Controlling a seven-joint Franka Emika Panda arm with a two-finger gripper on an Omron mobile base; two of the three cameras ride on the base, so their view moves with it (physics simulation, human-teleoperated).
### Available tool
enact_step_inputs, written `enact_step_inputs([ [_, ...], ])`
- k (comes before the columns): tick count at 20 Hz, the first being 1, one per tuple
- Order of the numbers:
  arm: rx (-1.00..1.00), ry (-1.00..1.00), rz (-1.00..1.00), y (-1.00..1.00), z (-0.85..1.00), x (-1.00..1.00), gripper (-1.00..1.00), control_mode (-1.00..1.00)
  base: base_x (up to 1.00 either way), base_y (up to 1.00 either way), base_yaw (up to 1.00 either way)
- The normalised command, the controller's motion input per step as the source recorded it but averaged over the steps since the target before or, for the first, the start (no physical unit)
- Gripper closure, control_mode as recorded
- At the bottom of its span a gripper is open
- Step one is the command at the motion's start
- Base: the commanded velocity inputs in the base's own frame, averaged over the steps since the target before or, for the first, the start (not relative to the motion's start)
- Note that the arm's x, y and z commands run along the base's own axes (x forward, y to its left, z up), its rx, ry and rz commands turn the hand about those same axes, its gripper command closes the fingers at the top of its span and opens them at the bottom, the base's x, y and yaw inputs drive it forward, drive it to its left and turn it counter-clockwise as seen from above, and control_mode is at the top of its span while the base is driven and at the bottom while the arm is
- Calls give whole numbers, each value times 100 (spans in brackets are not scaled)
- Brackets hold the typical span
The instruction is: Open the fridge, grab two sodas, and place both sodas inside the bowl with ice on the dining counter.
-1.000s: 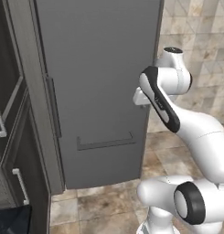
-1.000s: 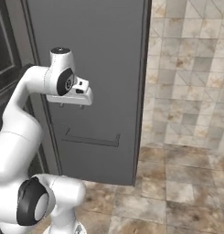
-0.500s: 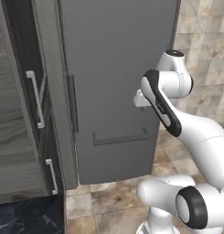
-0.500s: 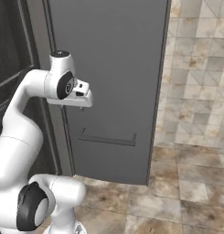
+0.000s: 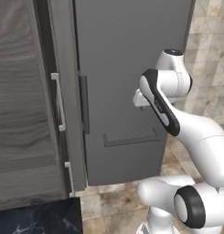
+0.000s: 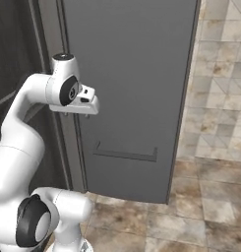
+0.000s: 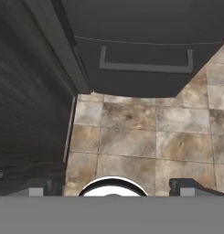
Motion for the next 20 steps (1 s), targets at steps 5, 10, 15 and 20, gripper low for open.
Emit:
enact_step_inputs([
  [5,0,0,0,0,0,0,-100,100,53,0,0],
  [10,0,0,0,0,0,0,-100,100,21,13,0],
  [15,0,0,0,0,0,0,-100,100,-1,34,0],
  [20,0,0,0,0,0,0,-100,100,0,50,0],
])
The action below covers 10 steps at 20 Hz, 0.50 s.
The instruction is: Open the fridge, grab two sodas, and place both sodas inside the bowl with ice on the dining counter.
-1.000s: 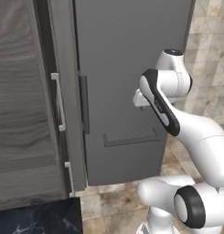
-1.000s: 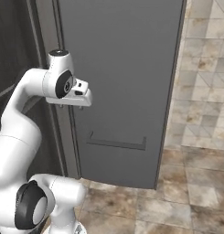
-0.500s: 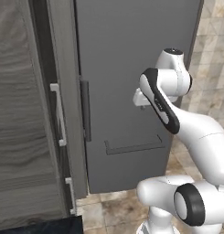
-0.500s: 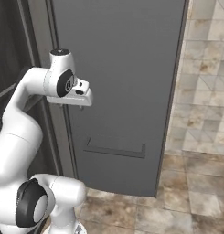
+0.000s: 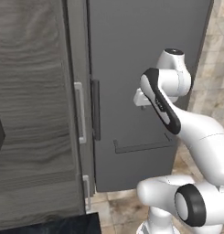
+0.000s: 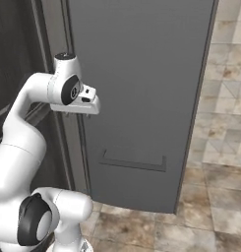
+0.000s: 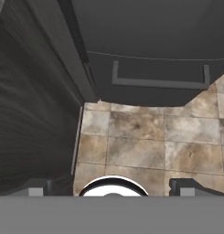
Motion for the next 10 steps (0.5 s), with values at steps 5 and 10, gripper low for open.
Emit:
enact_step_inputs([
  [5,0,0,0,0,0,0,-100,100,3,65,0],
  [10,0,0,0,0,0,0,-100,100,22,47,0],
])
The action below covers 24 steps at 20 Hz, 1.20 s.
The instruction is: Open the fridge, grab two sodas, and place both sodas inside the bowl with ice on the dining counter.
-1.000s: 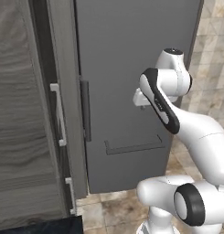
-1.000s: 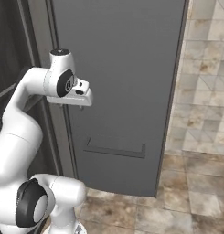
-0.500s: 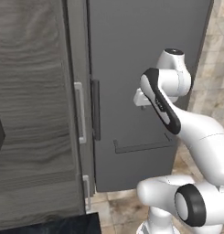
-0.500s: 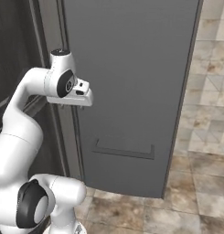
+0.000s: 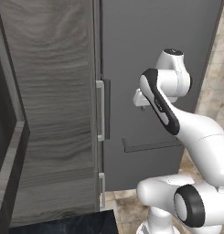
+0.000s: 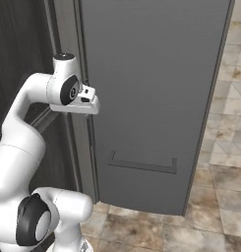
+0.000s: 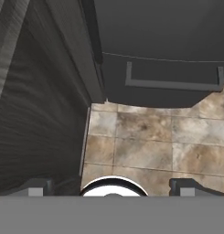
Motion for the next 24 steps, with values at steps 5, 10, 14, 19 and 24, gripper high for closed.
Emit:
enact_step_inputs([
  [5,0,0,0,3,-4,10,-100,-100,19,16,0],
  [10,2,-4,3,19,-25,76,-100,-100,0,0,0],
  [14,1,-5,4,29,-28,78,-100,-100,0,0,0],
  [19,0,-5,2,26,-10,63,-100,-100,0,0,0],
  [24,0,0,0,24,0,53,-100,-100,0,0,0],
])
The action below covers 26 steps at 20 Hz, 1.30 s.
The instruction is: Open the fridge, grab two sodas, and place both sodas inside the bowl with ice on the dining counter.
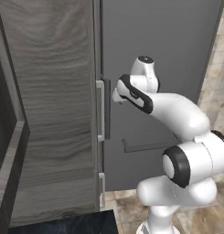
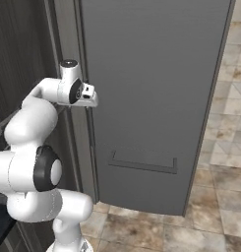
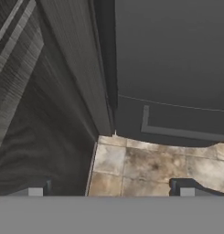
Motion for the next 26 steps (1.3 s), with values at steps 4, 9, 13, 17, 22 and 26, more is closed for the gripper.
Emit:
enact_step_inputs([
  [4,0,0,0,27,-6,48,-100,-100,0,0,0],
  [9,0,-1,0,19,-18,42,-100,-100,0,0,0],
  [13,0,-1,0,3,-17,36,-100,-100,0,0,0],
  [17,0,0,-4,0,-3,33,-100,-100,0,0,0],
  [22,0,0,-3,0,-6,39,-100,-100,0,0,0],
  [26,0,0,-2,3,-13,42,-100,-100,0,0,0],
])
